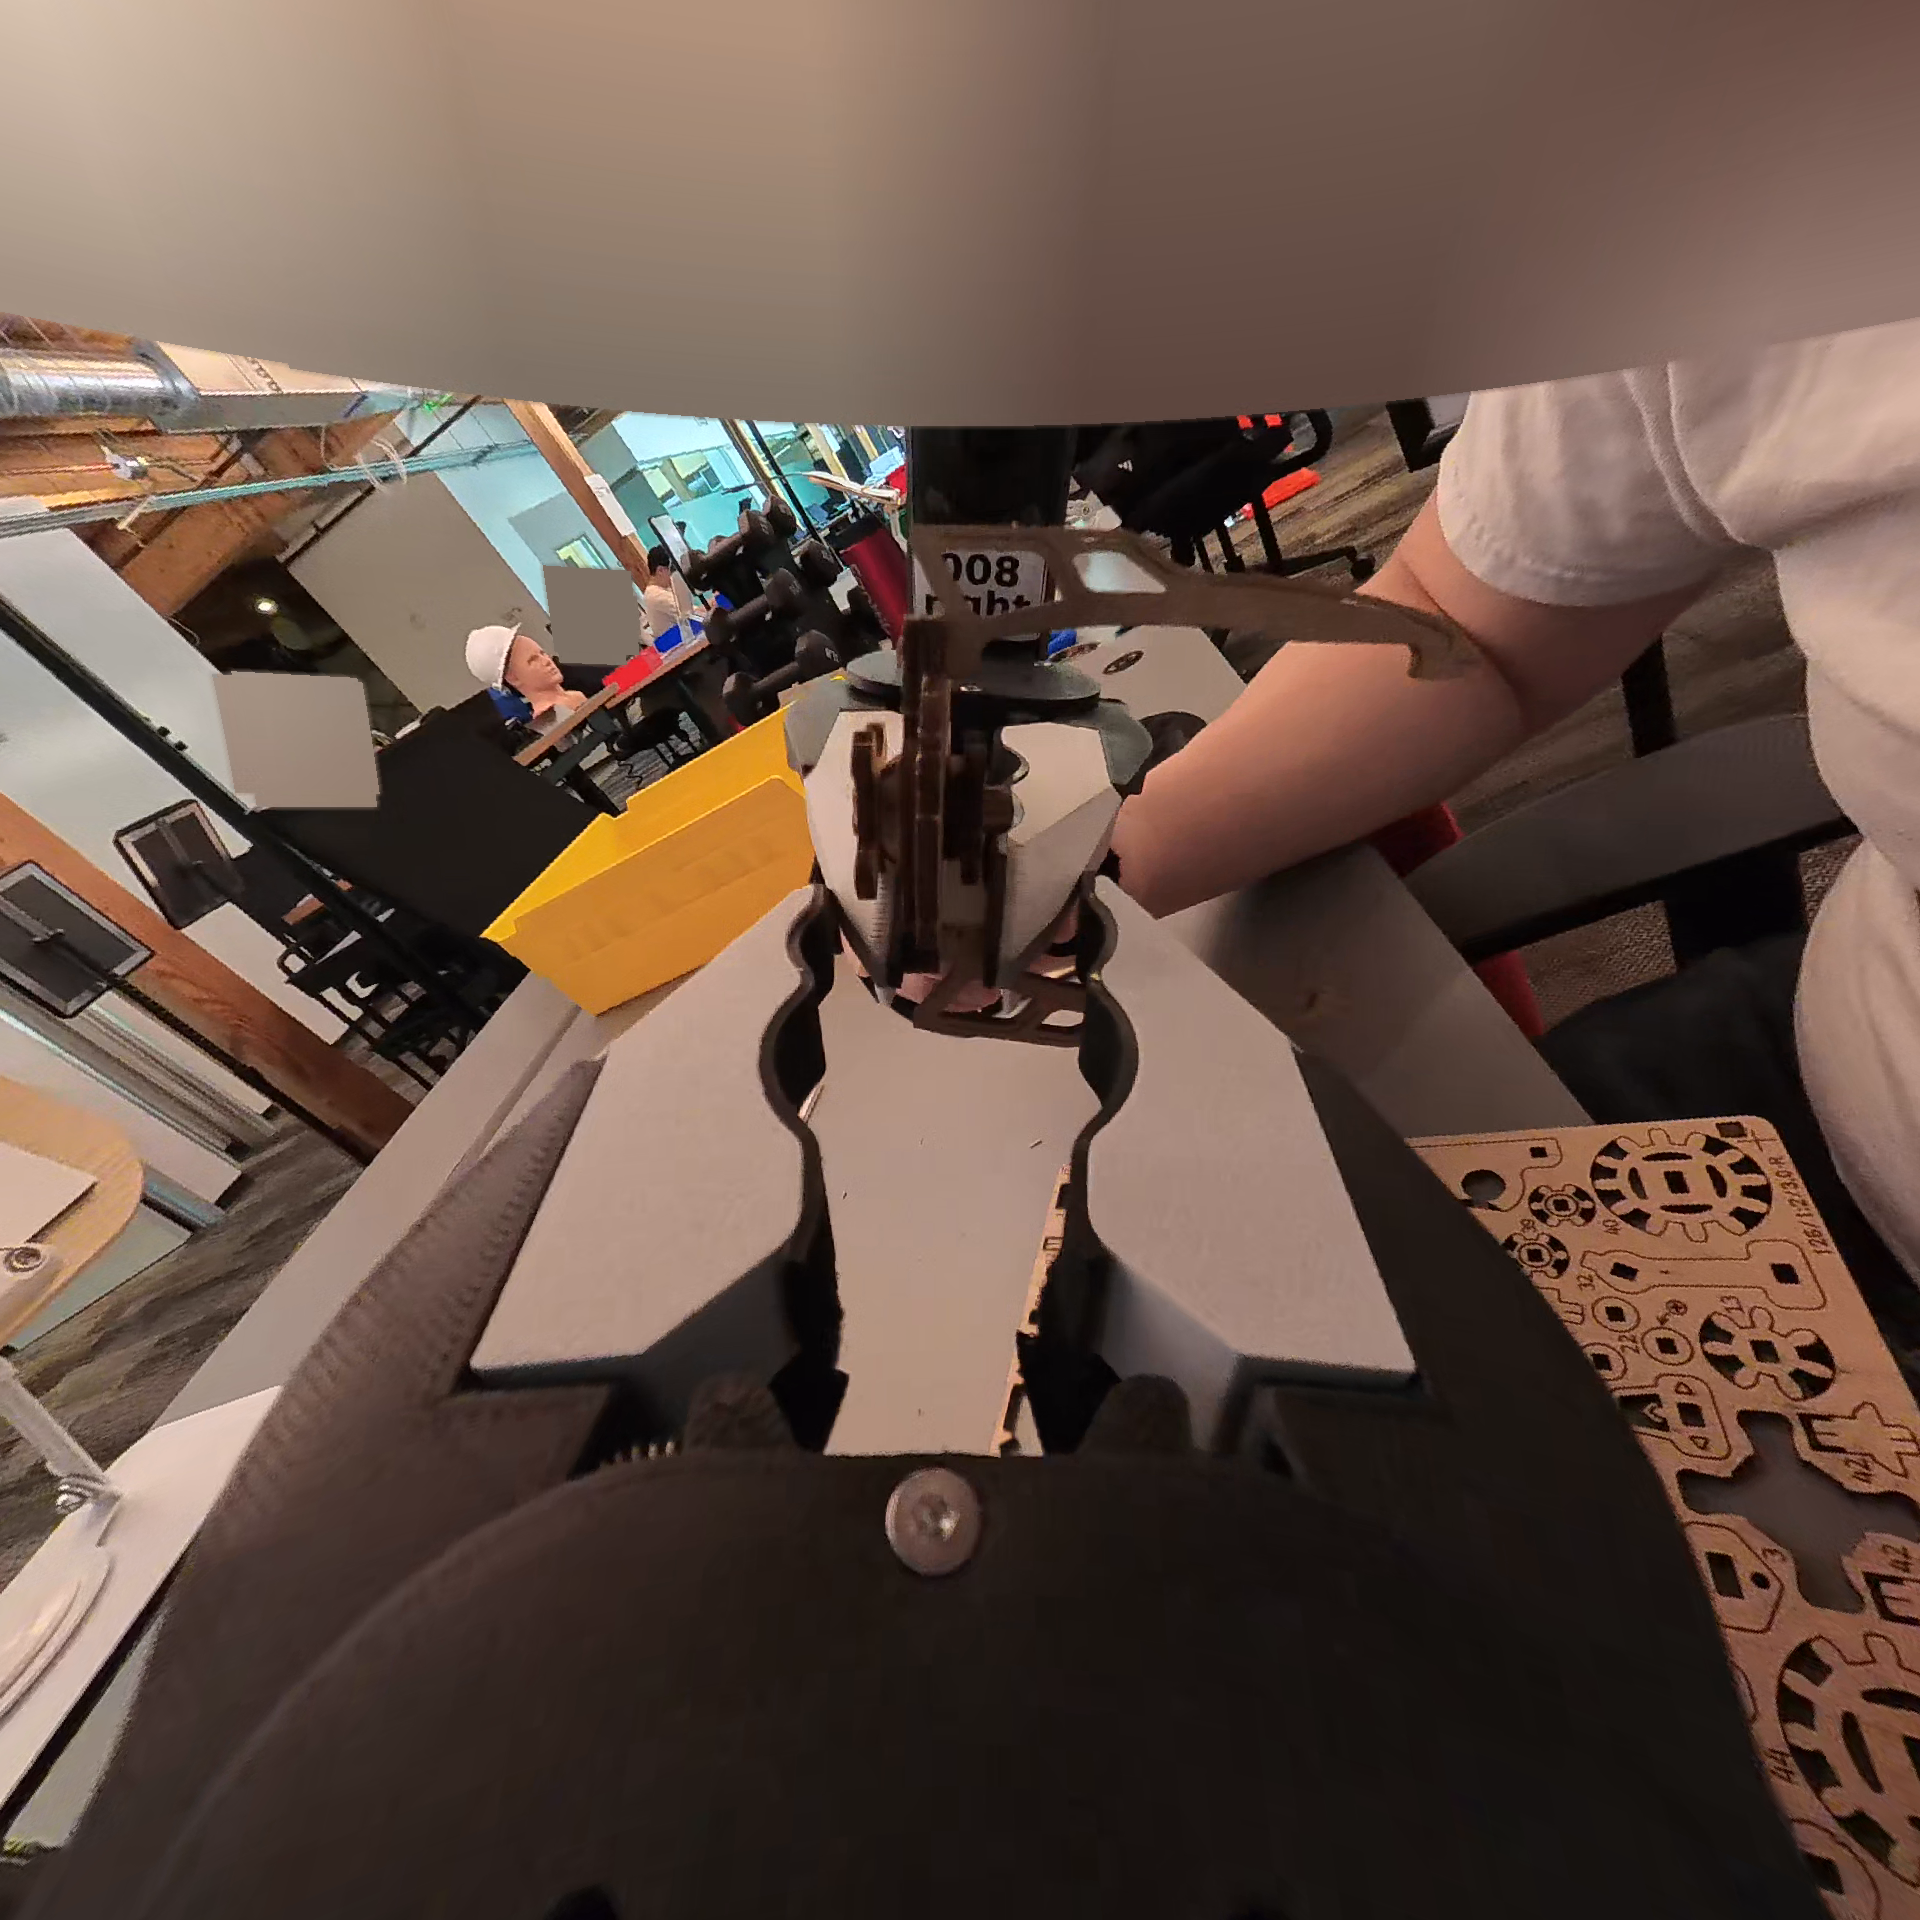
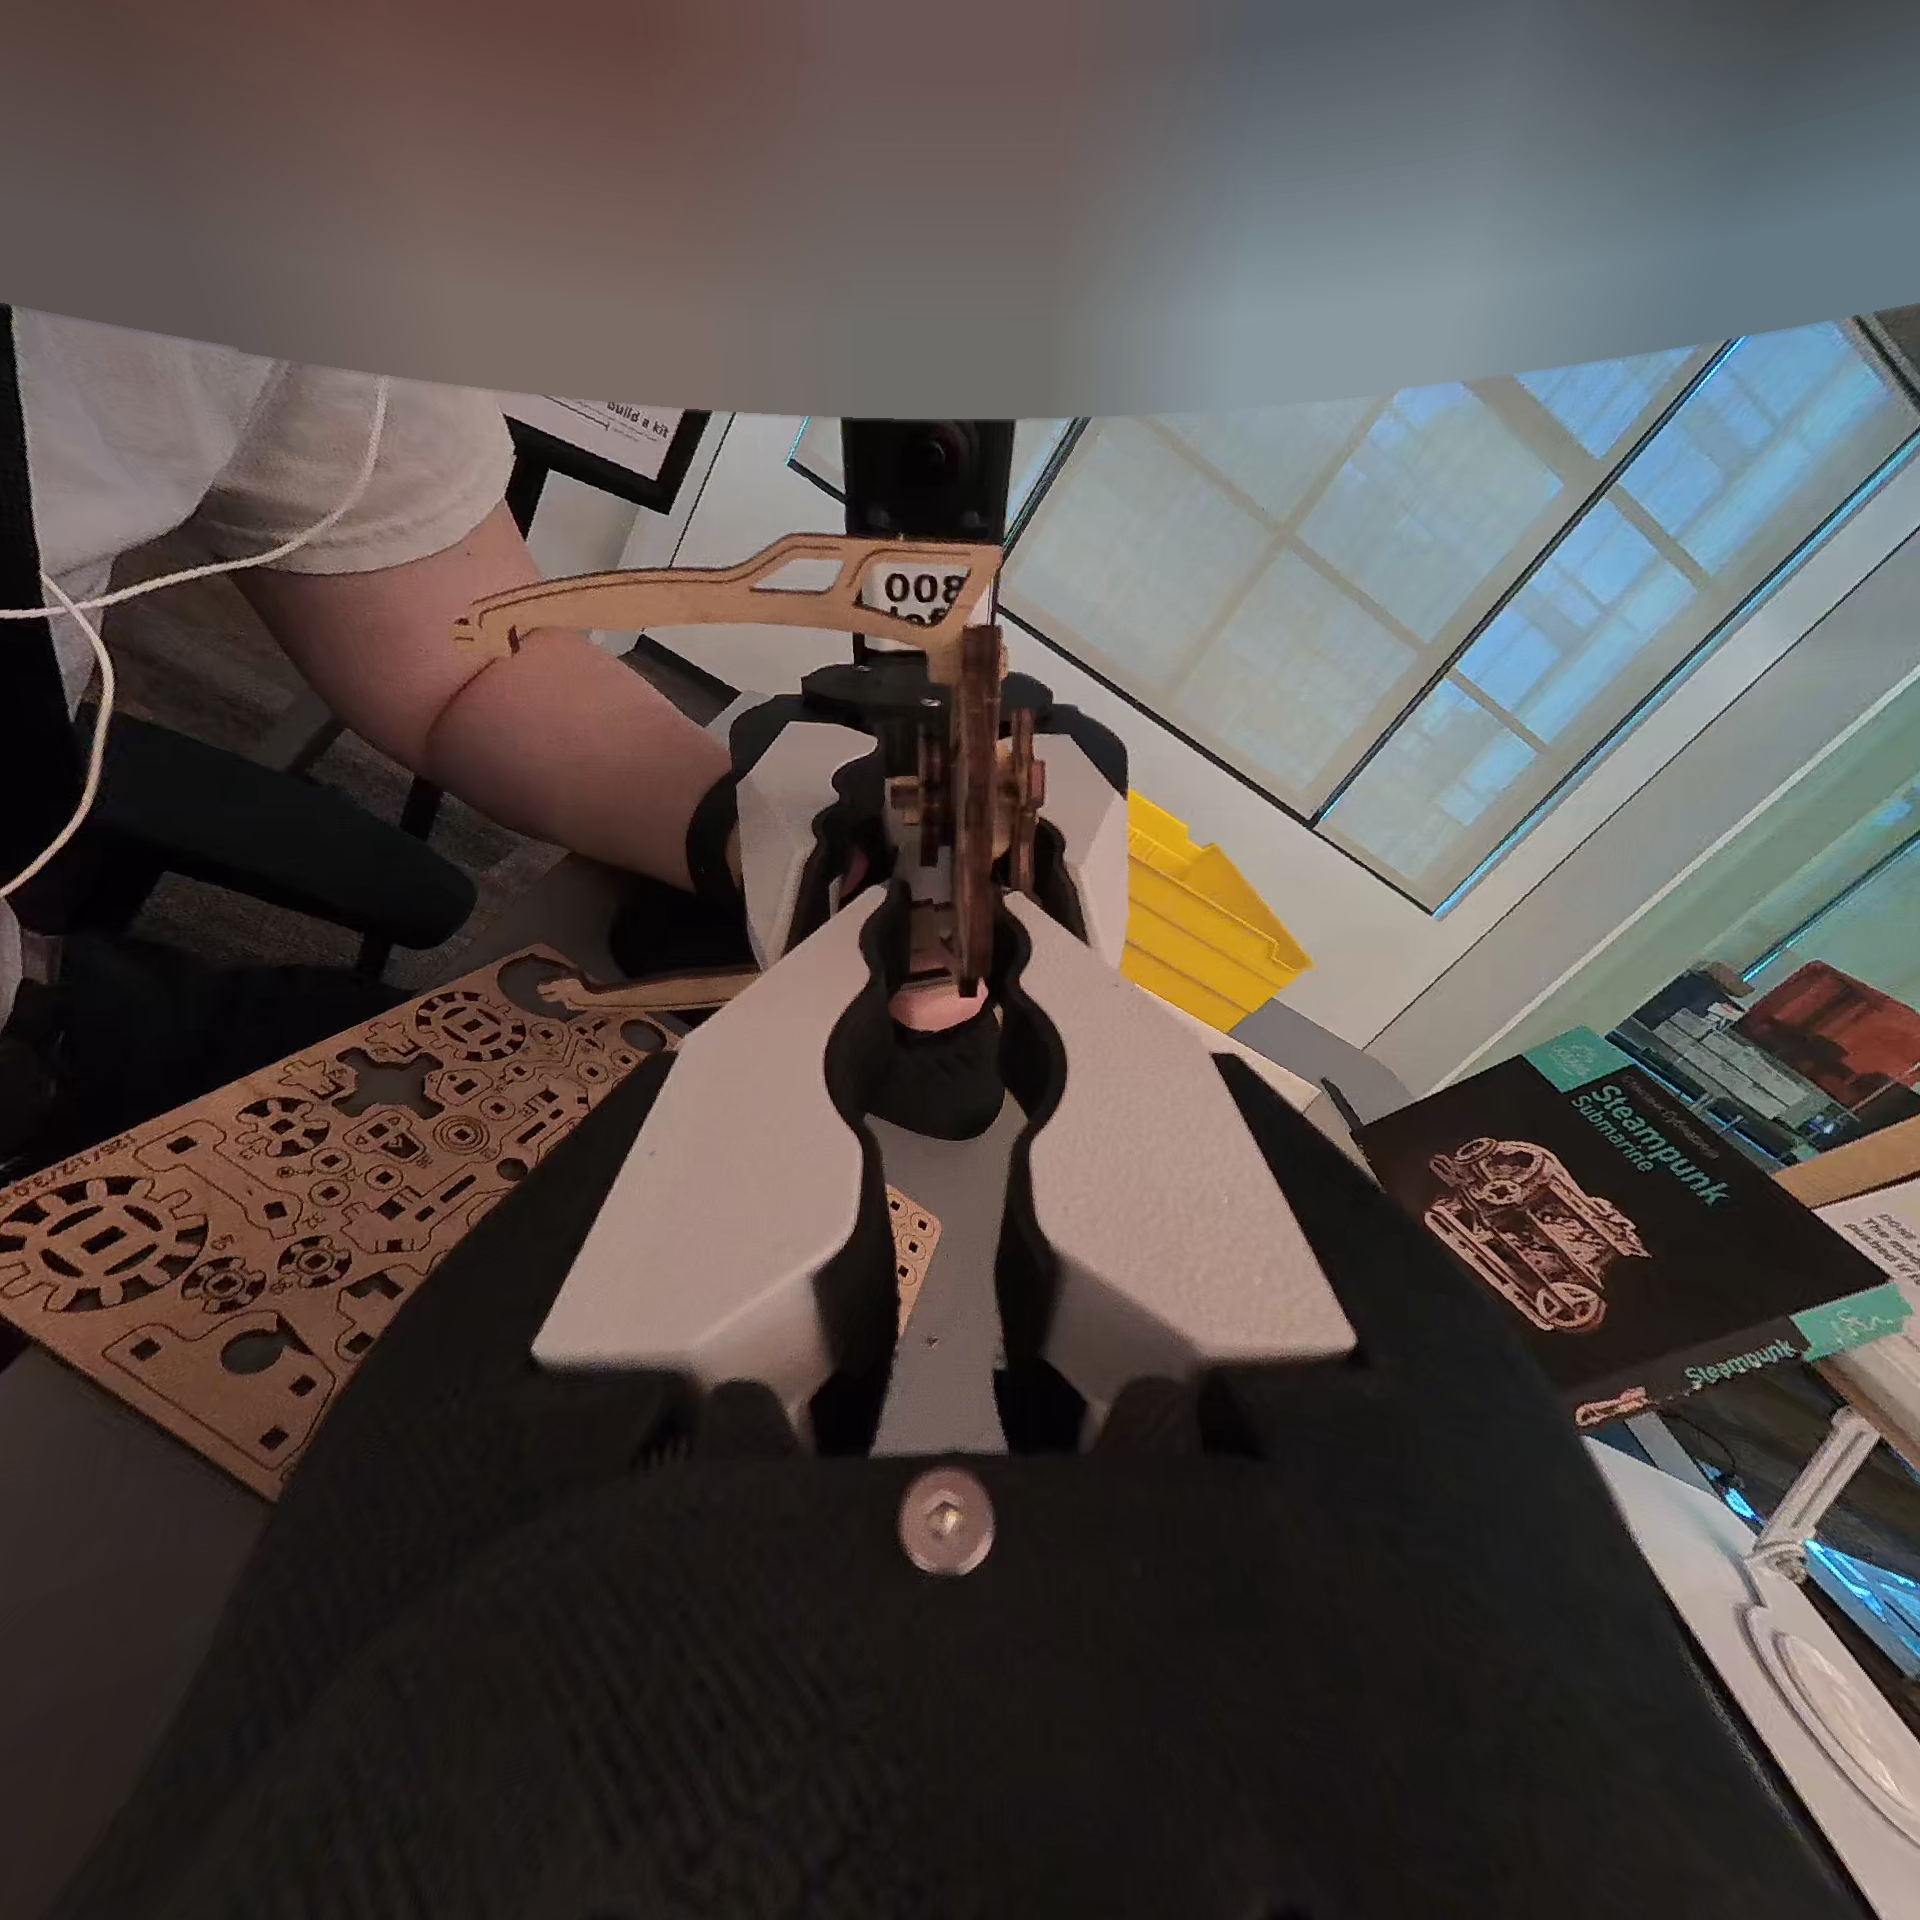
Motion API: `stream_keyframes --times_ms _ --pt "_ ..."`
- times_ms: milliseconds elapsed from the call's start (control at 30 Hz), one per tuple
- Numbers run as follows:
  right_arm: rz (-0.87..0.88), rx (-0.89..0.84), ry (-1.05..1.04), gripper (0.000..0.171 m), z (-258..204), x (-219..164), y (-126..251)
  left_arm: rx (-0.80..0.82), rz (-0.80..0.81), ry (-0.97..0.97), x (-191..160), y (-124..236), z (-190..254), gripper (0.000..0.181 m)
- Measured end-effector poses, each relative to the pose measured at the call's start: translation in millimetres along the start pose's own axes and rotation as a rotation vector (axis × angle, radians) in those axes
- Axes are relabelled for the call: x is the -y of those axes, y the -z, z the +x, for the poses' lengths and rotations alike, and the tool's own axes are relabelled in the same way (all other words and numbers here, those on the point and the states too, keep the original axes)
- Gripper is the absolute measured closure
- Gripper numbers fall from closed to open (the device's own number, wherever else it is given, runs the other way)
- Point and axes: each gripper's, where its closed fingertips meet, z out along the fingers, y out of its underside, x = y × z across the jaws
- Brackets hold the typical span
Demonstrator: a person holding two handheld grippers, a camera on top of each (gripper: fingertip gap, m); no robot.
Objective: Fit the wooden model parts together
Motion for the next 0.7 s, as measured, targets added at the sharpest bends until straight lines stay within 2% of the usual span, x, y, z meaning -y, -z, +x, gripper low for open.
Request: stream_keyframes --times_ms 167,433,700 --pt "-0.002 0.002 -0.003 0.159 -1 1 1 0.008 -0.008 -0.013 1 -1 1 0.137" --pt "0.001 -0.009 -0.107 0.159 6 -3 3 0.015 -0.019 0.082 -2 -3 -5 0.137" --pt "0.022 -0.039 -0.308 0.159 20 -13 4 0.024 -0.023 0.291 -12 -3 -19 0.137"
